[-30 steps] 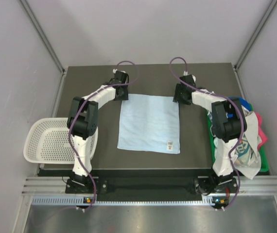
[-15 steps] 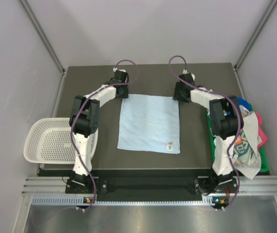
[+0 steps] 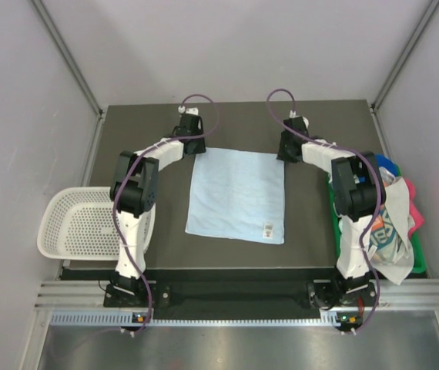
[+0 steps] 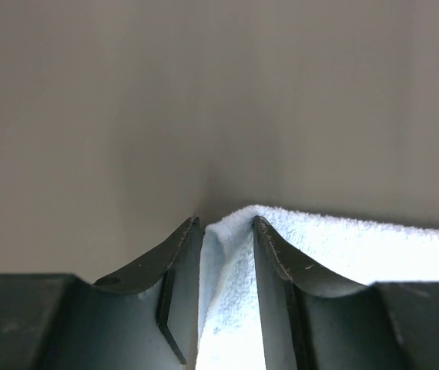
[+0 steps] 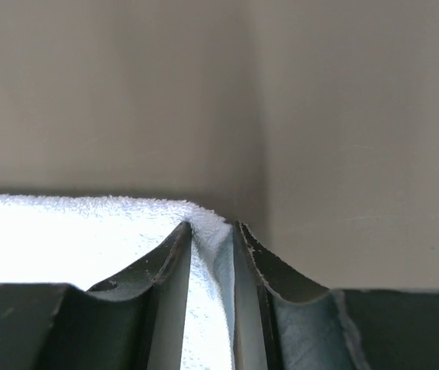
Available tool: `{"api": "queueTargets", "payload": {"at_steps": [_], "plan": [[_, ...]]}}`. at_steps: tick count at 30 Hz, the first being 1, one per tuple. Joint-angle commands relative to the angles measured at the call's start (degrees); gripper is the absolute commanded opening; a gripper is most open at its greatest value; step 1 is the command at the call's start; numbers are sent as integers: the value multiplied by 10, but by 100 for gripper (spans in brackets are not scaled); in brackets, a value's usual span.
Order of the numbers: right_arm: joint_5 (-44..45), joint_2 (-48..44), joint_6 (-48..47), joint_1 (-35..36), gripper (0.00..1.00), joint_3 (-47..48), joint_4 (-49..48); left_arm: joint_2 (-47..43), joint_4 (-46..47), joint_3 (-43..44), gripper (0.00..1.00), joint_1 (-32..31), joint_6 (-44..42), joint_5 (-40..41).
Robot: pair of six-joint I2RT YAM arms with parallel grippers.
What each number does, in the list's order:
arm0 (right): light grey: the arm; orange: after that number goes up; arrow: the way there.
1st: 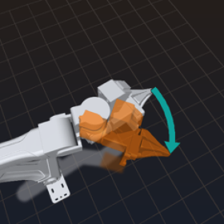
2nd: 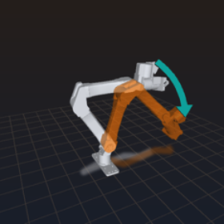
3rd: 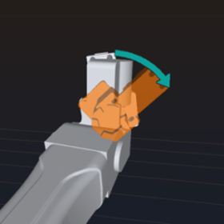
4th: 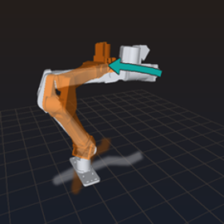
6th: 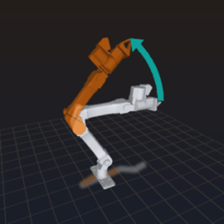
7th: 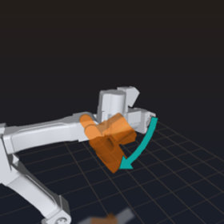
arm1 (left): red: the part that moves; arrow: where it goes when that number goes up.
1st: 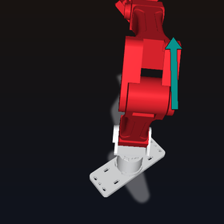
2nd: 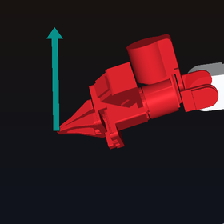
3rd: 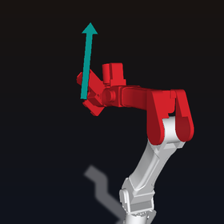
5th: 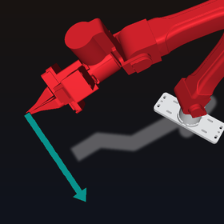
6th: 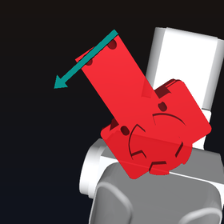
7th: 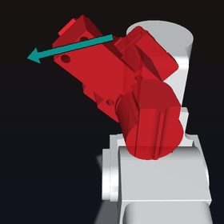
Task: Fold and stack the towels
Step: Fold the towel
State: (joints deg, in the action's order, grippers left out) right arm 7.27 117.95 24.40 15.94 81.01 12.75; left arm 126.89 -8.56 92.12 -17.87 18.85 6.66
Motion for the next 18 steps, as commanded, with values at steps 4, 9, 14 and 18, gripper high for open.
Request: {"api": "queueTargets", "payload": {"at_steps": [4, 9, 14, 18], "plan": [[-30, 11, -9, -14, 22, -7, -29, -8, 32, -28, 40, 13, 26, -37], [-48, 45, -14, -19, 1, 49, 9, -2, 34, -30, 40, 15, 29, -43], [-56, 61, -23, -19, 0, 74, 17, 1, 33, -40, 35, 17, 36, -46], [-55, 76, -28, -20, 0, 97, 25, -4, 42, -55, 31, 17, 44, -53]]}}
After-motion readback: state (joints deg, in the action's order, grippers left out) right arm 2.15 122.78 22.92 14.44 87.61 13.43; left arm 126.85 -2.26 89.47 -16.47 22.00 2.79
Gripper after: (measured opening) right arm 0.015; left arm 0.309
